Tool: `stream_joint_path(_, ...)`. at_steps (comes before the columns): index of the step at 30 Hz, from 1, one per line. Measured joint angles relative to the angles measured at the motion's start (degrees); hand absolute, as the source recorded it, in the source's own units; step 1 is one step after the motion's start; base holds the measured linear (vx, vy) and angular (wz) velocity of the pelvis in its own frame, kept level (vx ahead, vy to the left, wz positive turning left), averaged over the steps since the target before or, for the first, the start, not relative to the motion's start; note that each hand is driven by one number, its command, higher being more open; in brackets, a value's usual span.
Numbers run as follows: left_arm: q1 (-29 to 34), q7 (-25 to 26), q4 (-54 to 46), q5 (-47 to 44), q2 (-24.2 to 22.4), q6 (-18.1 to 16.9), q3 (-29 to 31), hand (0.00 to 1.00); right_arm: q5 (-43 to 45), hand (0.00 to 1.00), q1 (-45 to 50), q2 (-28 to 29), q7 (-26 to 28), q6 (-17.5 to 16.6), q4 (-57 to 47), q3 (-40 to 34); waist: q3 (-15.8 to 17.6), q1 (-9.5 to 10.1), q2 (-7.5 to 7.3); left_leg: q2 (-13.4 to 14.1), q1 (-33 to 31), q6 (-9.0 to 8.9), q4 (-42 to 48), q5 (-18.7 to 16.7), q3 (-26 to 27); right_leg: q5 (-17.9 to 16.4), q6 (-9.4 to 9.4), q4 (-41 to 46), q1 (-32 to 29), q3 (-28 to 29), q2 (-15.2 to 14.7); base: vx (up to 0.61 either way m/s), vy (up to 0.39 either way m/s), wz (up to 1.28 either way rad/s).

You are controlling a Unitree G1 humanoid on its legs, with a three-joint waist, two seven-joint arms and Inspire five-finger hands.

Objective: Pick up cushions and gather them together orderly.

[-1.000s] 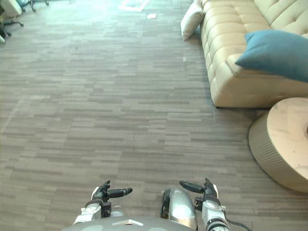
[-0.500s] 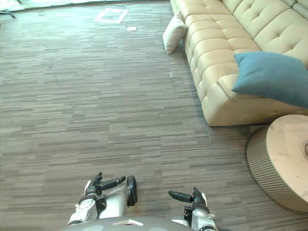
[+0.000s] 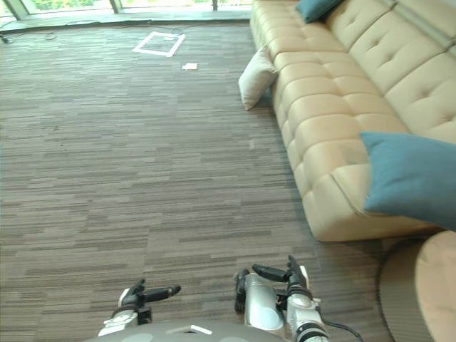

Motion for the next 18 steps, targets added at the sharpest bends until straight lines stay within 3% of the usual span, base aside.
stream_joint_path(1,-0.2,-0.1,-0.7,0.6,-0.6,0.0,0.9,1.0,0.0,1.0,0.7,0.0,0.0,0.1,-0.9,0.1,0.3,-0.24,1.07,2.8,-6.2,-2.16,14.7,3.8,-2.2,-1.3,-0.34,-1.8,3.5,-1.4,1.0,0.42,-0.172,0.26)
stream_joint_path(2,0.3,-0.1,-1.6,0.9,-1.1,0.0,1.6,1.0,0.0,1.0,1.0,0.0,0.0,0.3,-0.9,0.6,0.4,0.36,1.74,5.3,-10.2,-3.81,26.0,4.8,-2.3,-1.8,-0.52,-3.8,6.7,-1.5,2.7,0.5,-0.165,0.13)
stream_joint_path(3,0.6,-0.1,-2.2,0.9,-1.4,0.0,2.6,1.0,0.0,1.0,1.3,0.3,-0.1,0.5,-0.9,1.0,0.4,0.55,1.85,6.8,-12.4,-3.76,31.1,4.8,-1.5,-2.1,-0.73,-5.3,8.9,-1.5,3.6,0.47,-0.123,-0.15)
stream_joint_path(4,0.7,0.1,-3.5,0.9,-1.6,0.0,3.5,1.0,0.0,1.0,1.6,0.4,0.0,1.0,-1.0,2.1,0.6,0.84,1.61,8.9,-16.3,-2.58,37.8,4.0,0.7,-2.7,-0.9,-8.8,13.8,-1.4,4.4,0.49,-0.071,-0.13)
stream_joint_path(5,1.0,-0.2,-4.5,0.9,-1.3,-0.1,3.5,1.0,0.0,1.0,1.8,0.9,0.0,1.2,-1.0,2.1,0.4,1.17,1.13,9.5,-19.4,-1.31,37.9,3.3,3.2,-3.0,-0.63,-11.5,17.1,-1.1,4.5,0.29,-0.027,-0.09)
stream_joint_path(6,1.0,-0.2,-4.9,0.9,-1.2,-0.1,3.5,1.0,0.0,1.0,1.8,0.9,0.0,1.2,-0.9,2.1,0.5,1.21,1.02,9.6,-20.5,-0.89,37.0,3.0,4.0,-3.1,-0.49,-12.5,18.3,-1.1,4.4,0.43,-0.015,-0.06)
stream_joint_path(7,1.0,-0.1,-5.5,0.9,-1.3,-0.5,3.6,1.0,0.0,1.0,2.3,1.0,-0.1,1.3,-0.8,1.7,0.6,1.62,0.91,9.8,-23.6,1.03,31.5,1.8,6.4,-3.3,-0.06,-15.3,21.4,-0.9,4.4,0.29,0.011,-0.05)
stream_joint_path(8,1.0,-0.1,-5.9,0.9,-1.3,-0.5,3.6,1.0,0.0,1.0,2.5,1.0,-0.1,1.4,-0.8,1.7,0.6,1.74,0.89,9.7,-24.6,1.46,28.7,1.6,7.4,-3.4,0.13,-16.2,22.4,-0.8,4.3,0.44,0.042,-0.06)
stream_joint_path(10,0.9,-0.2,-7.1,0.8,-1.3,-0.6,4.2,1.0,0.1,1.0,2.6,1.4,-0.3,1.9,-0.7,1.5,1.0,2.06,0.11,7.4,-27.2,1.18,13.5,1.6,10.2,-3.9,1.07,-19.1,26.4,-0.7,2.9,0.43,0.119,-0.06)
stream_joint_path(11,0.8,-0.1,-7.2,0.8,-1.2,-0.8,4.1,1.0,0.0,1.0,2.7,1.5,-0.4,1.8,-0.6,1.5,1.3,2.15,-0.39,5.5,-27.4,1.18,6.8,2.7,10.3,-4.3,1.79,-20.1,27.8,-0.6,2.0,0.5,0.205,-0.15)
stream_joint_path(12,0.8,0.0,-7.1,0.8,-1.1,-1.1,3.9,1.0,0.0,1.0,2.8,1.4,-0.5,1.8,-0.3,1.5,1.3,2.3,-0.49,2.8,-27.5,0.74,-4.3,6.5,9.3,-5.1,3.02,-21.5,29.7,0.2,1.1,0.43,0.208,-0.25)
stream_joint_path(13,1.0,0.0,-7.0,0.7,-1.1,-1.1,3.5,1.0,0.0,1.0,2.8,1.2,-0.6,1.6,0.3,1.6,1.1,2.58,-0.06,2.1,-27.4,0.43,-8.9,8.7,9.0,-5.6,3.91,-22.4,30.6,1.0,1.1,0.46,0.257,-0.43)
stream_joint_path(14,1.0,0.1,-6.7,-0.5,-0.9,-1.2,3.3,1.0,0.0,1.0,2.7,1.1,-0.5,1.5,1.2,1.6,1.0,3.27,0.28,1.7,-27.4,1.41,-10.6,13.5,8.0,-6.7,5.07,-23.1,32.2,2.2,1.0,0.4,0.236,-0.46)
stream_joint_path(15,0.8,0.0,-6.4,-0.8,-0.4,-1.2,3.1,1.0,0.0,1.0,2.7,1.1,-0.6,1.5,1.9,1.6,0.5,3.74,-0.24,1.1,-27.2,2.19,-9.9,16.0,7.9,-7.1,5.06,-23.2,32.8,3.0,0.3,0.42,0.241,-0.47)
stream_joint_path(17,0.9,0.0,-5.8,-0.7,0.8,-1.1,2.6,1.0,0.0,1.0,3.1,2.3,-0.6,1.5,3.0,1.7,-1.8,3.74,-2.96,-1.3,-27.5,4.31,-6.9,15.6,7.9,-7.0,4.66,-18.6,31.2,6.2,-2.7,0.52,0.263,-0.26)
stream_joint_path(18,0.7,0.0,-5.0,-0.7,1.7,-1.2,2.5,1.0,0.1,1.0,3.2,3.3,-0.6,1.4,3.0,1.4,-2.8,3.35,-4.83,-3.1,-27.3,6.39,-4.3,12.7,8.5,-6.3,5.87,-8.7,27.4,7.9,-5.4,0.72,0.363,-0.05)
